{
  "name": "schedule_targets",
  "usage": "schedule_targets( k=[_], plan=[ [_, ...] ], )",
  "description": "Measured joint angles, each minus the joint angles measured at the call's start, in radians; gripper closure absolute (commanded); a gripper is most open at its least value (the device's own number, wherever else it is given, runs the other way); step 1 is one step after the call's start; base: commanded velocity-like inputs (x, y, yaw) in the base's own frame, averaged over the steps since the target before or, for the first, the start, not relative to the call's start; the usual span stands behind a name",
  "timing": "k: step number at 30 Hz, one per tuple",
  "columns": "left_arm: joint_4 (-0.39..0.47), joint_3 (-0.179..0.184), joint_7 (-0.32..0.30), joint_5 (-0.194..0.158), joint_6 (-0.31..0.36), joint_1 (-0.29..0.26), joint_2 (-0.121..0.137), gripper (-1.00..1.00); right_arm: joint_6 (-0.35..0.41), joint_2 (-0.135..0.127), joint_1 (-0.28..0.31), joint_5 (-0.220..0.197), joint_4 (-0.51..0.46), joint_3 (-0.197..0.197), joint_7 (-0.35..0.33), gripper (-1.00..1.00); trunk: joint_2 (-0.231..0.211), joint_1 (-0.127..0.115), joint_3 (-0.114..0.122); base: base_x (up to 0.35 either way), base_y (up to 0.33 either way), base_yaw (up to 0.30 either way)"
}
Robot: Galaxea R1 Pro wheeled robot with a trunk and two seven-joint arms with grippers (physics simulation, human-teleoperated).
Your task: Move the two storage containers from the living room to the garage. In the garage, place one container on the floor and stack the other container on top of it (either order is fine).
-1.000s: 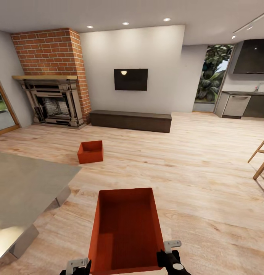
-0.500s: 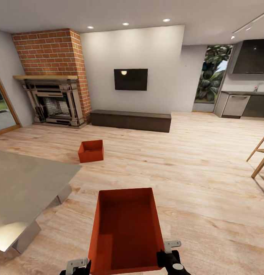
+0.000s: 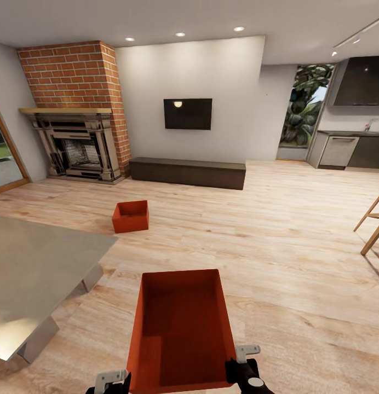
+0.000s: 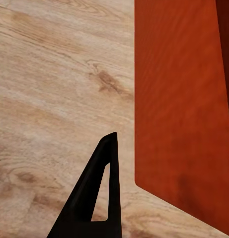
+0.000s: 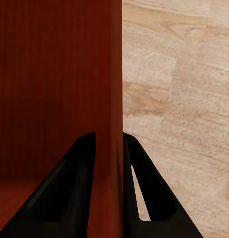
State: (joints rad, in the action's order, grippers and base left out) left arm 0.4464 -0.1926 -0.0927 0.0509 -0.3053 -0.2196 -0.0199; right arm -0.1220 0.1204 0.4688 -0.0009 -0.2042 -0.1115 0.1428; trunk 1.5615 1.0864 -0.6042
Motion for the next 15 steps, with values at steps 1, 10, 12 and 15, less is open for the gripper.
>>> schedule_targets(
  k=[1, 10, 12, 15],
  plan=[
    [0.000, 0.000, 0.000, 0.000, 0.000, 0.000, 0.000, 1.00, 0.000, 0.000, 0.000, 0.000, 0.000, 0.000, 0.000, 1.00, 0.000, 0.000, 0.000, 0.000, 0.000, 0.000],
    [0.001, 0.000, 0.000, 0.001, -0.001, 0.000, 0.000, 1.00, 0.000, 0.000, 0.000, -0.001, 0.000, 0.001, -0.001, 1.00, 0.000, 0.000, 0.000, 0.000, 0.000, 0.000],
    [0.001, 0.000, 0.000, 0.001, -0.001, 0.000, 0.000, 1.00, 0.000, 0.000, 0.000, 0.000, 0.000, 0.002, -0.001, 1.00, 0.000, 0.000, 0.000, 0.000, 0.000, 0.000],
    [0.001, 0.000, 0.000, 0.001, -0.001, 0.000, 0.000, 1.00, 0.000, 0.000, 0.000, 0.000, 0.000, 0.002, -0.001, 1.00, 0.000, 0.000, 0.000, 0.000, 0.000, 0.000]
  ],
)
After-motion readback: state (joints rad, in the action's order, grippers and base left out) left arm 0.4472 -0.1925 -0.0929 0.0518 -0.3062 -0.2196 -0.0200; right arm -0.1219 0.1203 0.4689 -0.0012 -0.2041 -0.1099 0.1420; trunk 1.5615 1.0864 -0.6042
